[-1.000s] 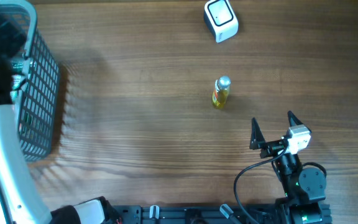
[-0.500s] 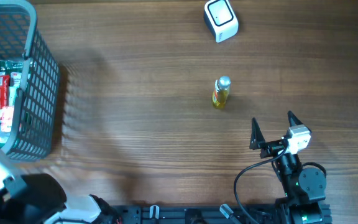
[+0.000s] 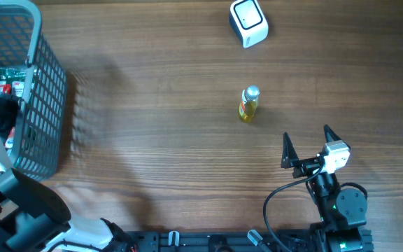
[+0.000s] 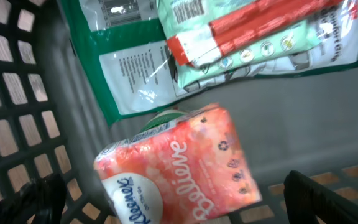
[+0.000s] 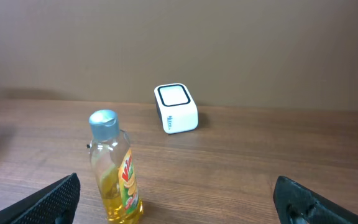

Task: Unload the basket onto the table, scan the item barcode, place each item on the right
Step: 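Return the left gripper to the basket and grasp the green-lidded tub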

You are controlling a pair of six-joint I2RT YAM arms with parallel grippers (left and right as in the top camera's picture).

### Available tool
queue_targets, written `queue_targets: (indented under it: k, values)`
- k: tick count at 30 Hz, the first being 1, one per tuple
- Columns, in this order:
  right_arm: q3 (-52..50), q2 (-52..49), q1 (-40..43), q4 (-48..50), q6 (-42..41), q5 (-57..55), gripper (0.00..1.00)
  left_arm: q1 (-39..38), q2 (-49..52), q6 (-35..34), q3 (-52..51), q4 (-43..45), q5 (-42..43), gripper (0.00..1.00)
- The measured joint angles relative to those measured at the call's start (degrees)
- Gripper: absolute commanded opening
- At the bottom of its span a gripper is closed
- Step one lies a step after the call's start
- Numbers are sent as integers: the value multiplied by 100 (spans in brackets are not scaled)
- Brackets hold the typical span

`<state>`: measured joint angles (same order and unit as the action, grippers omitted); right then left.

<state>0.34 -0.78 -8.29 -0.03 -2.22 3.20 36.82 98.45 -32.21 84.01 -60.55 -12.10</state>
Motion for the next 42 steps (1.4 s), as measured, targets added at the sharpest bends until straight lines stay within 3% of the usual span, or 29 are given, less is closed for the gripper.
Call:
queue_targets:
  k: [13, 20, 23, 28, 31, 39, 42]
  values:
    - [0, 0, 0, 0, 0, 0, 100, 0, 308, 0, -168, 151, 48, 100]
    - [0, 0, 0, 0, 0, 0, 100, 0, 549, 7, -168, 212, 153, 92]
    - [0, 0, 0, 0, 0, 0, 100, 0, 654, 24, -190, 216, 179, 83]
    - [0, 0, 0, 0, 0, 0, 100, 0, 671, 17, -262, 376, 216, 78]
    - [0, 0, 0, -2, 0, 0, 100, 0, 673, 33, -546, 621, 223, 57]
    - [0, 0, 0, -2, 0, 0, 100, 7, 643, 17, -592, 667, 164, 45]
    - [0, 0, 0, 0, 0, 0, 100, 7, 627, 17, -483, 566, 221, 32]
